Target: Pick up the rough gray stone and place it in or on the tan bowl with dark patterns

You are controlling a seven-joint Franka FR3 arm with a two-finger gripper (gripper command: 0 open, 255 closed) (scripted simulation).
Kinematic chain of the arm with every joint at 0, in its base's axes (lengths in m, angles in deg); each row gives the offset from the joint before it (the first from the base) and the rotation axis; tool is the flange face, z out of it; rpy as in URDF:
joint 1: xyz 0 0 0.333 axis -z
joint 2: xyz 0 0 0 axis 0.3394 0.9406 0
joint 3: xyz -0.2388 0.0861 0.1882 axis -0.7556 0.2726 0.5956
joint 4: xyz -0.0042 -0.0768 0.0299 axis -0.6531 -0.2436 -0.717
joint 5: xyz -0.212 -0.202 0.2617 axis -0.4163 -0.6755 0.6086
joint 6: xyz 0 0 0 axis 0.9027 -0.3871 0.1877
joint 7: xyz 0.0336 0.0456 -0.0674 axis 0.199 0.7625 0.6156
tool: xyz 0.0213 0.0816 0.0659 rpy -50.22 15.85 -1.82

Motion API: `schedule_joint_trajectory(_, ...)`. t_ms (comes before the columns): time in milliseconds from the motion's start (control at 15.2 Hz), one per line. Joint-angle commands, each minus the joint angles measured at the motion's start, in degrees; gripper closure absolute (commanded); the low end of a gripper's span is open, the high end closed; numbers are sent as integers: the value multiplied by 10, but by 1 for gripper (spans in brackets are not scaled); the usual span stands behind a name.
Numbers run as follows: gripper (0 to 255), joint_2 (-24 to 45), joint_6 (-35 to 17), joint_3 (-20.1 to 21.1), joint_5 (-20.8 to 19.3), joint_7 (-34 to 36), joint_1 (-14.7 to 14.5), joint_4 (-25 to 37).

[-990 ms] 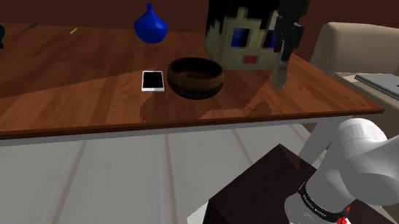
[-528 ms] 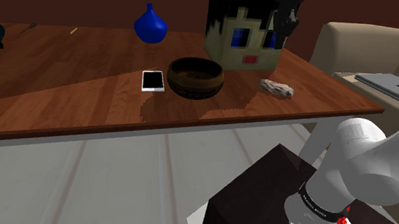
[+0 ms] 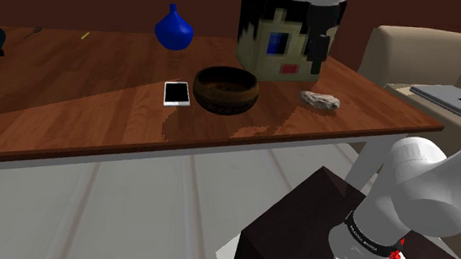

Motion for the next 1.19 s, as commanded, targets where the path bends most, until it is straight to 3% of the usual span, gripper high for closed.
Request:
schedule_joint_trajectory(0,0,6,-40,-7,-14,25,12,-32)
schedule_joint_trajectory(330,0,38,-130,-25,-47,89,42,-89)
schedule_joint_trajectory(858,0,41,-191,-41,-62,96,50,-147)
schedule_joint_trajectory(1122,0,41,-191,-41,-62,96,50,-147)
